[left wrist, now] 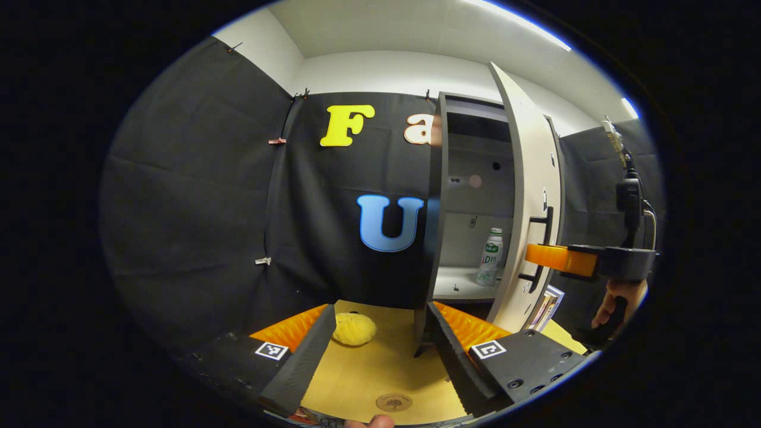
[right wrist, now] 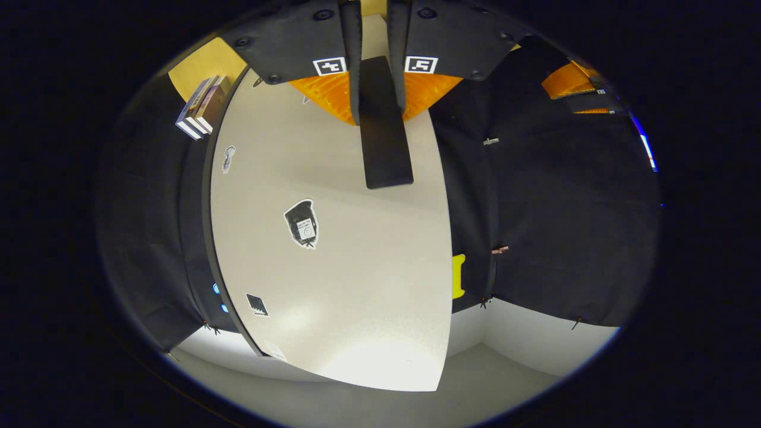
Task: Open the cabinet door with the right hand, grasp the bottle in the cabinet with the left hand and place it on the coaster, then close the cabinet door with the right hand.
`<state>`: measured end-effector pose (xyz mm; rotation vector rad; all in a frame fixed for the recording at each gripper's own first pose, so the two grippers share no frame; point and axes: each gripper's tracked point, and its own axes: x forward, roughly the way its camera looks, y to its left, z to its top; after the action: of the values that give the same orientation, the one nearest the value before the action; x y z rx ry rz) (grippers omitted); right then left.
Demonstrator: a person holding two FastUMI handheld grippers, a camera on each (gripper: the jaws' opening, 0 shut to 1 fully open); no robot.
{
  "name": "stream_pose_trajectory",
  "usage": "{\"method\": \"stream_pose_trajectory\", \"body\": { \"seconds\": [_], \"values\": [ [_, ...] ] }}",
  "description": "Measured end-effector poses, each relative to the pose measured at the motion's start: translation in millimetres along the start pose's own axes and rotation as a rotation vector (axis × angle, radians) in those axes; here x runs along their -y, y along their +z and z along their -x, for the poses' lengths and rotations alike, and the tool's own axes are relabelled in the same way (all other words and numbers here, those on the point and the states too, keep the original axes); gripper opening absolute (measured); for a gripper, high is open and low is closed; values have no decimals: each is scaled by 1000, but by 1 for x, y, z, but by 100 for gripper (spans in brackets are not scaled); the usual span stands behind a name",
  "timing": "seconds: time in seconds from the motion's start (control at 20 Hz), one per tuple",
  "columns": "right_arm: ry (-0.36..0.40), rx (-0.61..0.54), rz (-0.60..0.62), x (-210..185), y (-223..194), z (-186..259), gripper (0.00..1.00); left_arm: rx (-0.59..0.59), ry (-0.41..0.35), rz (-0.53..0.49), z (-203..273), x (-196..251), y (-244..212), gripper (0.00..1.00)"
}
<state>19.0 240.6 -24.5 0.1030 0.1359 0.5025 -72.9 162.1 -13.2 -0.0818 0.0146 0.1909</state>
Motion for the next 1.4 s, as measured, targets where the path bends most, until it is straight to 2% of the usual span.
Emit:
{"method": "stream_pose_trajectory", "body": {
  "seconds": [0.35,0.7,0.9,1.25,1.35,1.4],
  "values": [
    [-37,-3,0,39,7,56,20,11,-97,-24,-11,59,3,96],
    [-143,10,10,87,16,98,19,1,-201,-51,-24,116,-3,96],
    [-209,13,37,113,23,112,19,8,-237,-71,-31,143,-2,96],
    [-267,27,32,147,31,130,19,34,-265,-87,-65,198,1,95],
    [-277,28,29,156,31,132,16,41,-269,-92,-80,216,-2,96],
    [-277,27,29,154,31,133,3,45,-276,-92,-88,225,-2,94]
  ]
}}
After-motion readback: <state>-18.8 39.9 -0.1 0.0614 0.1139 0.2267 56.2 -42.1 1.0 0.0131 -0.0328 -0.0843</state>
